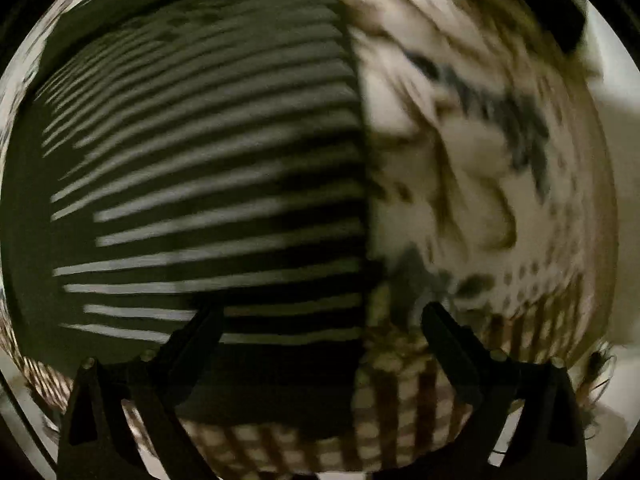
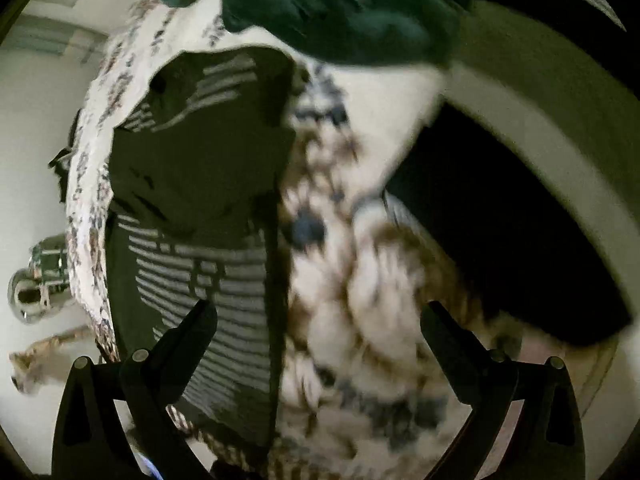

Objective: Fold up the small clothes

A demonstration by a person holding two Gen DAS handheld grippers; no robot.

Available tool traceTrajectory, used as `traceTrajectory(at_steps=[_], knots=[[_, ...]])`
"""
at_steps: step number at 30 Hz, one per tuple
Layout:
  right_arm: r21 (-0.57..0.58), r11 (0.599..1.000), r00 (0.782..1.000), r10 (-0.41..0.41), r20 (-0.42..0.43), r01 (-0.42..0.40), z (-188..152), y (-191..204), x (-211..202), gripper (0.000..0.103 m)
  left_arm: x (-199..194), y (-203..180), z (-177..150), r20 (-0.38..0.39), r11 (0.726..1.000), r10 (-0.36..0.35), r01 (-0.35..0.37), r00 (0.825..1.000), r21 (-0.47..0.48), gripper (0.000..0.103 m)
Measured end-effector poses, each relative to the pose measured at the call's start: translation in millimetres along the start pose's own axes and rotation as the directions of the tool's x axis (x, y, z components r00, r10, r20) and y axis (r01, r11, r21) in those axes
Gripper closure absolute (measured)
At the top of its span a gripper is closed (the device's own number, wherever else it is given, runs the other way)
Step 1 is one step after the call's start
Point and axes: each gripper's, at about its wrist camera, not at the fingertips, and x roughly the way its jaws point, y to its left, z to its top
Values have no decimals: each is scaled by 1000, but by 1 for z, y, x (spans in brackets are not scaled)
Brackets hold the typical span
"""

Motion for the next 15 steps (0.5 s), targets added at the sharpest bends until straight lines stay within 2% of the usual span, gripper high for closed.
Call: traceTrajectory(at_steps=[1, 3, 4, 5, 6, 7, 9, 11, 12, 13, 15], knots=[[-5, 1000, 1000, 16, 3, -16, 8, -4, 0, 0, 7, -5, 1, 0, 1000, 6, -6, 1000, 7, 23], [-3, 999, 998, 54, 14, -54, 46, -3, 13, 0, 15, -6, 7, 14, 1000, 29, -29, 999, 11, 34], [3, 998, 998, 67, 9, -67, 60, -6, 19, 0, 16, -3, 10, 26, 1000, 29, -29, 999, 7, 45], [17, 997, 997, 74, 12, -74, 73, -11, 25, 1, 16, -1, 13, 35, 999, 33, -33, 999, 4, 65], [41, 995, 996, 91, 10, -91, 95, -13, 39, 1, 13, 5, 16, 57, 999, 48, -47, 997, -7, 75], [65, 992, 994, 105, -3, -105, 108, -17, 51, 3, 11, 8, 17, 71, 999, 51, -50, 996, -14, 94], [119, 985, 991, 130, -21, -126, 132, -23, 75, 9, 6, 20, 19, 95, 999, 27, -24, 995, -33, 97], [153, 977, 986, 159, -45, -151, 145, -25, 95, 37, -1, 28, 17, 122, 999, -2, 7, 993, -40, 97], [149, 980, 989, 141, -42, -134, 150, -22, 101, 76, -5, 31, 16, 132, 999, -10, 16, 991, -42, 98], [141, 984, 993, 115, -29, -110, 152, -18, 101, 96, -10, 34, 14, 146, 999, -23, 30, 989, -45, 98], [137, 985, 995, 103, 4, -103, 153, -6, 94, 96, -26, 42, 11, 177, 997, -43, 54, 983, -61, 98]])
